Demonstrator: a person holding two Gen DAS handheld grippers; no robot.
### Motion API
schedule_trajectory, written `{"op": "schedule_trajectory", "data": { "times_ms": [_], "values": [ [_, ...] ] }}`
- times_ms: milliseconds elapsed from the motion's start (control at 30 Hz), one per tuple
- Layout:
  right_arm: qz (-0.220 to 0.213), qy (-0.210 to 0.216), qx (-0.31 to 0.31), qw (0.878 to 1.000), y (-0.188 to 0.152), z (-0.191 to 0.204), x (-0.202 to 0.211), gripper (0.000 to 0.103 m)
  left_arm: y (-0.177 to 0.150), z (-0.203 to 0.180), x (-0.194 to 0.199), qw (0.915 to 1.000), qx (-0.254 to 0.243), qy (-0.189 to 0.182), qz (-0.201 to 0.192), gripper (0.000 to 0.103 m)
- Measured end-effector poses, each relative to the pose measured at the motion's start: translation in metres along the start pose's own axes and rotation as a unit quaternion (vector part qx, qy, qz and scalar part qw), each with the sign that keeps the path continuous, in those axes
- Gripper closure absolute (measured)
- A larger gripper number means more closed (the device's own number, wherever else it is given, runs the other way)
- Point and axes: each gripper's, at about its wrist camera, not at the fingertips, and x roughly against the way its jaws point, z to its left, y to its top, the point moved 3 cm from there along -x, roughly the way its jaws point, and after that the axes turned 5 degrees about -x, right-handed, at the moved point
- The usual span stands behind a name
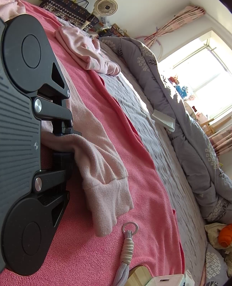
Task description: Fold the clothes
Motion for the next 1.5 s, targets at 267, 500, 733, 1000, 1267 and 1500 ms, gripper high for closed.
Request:
{"op": "schedule_trajectory", "data": {
  "times_ms": [267, 500, 733, 1000, 1267, 1500],
  "values": [
    [0.000, 0.001, -0.001, 1.000, 0.000, 0.000, 0.000, 0.087, -0.001, 0.001, -0.026, 0.9980, 0.060, -0.007, 0.019, 0.015],
    [-0.010, -0.003, -0.008, 1.000, 0.003, 0.003, 0.010, 0.085, 0.018, 0.012, 0.009, 0.9904, 0.117, -0.073, -0.013, 0.062],
    [-0.050, 0.058, 0.069, 0.995, 0.053, 0.055, 0.075, 0.086, 0.035, 0.059, 0.077, 0.9672, 0.168, -0.151, -0.116, 0.063],
    [-0.002, 0.052, 0.077, 0.996, 0.037, 0.045, 0.058, 0.086, -0.043, 0.082, 0.077, 0.9840, 0.144, -0.100, -0.033, 0.062],
    [0.023, 0.047, 0.031, 0.998, 0.008, 0.009, 0.077, 0.086, -0.060, 0.107, 0.099, 0.9774, 0.180, -0.092, -0.062, 0.068],
    [0.039, 0.066, 0.074, 0.994, 0.024, 0.004, 0.127, 0.081, -0.066, 0.120, 0.108, 0.9909, 0.132, 0.018, -0.021, 0.073]
  ]
}}
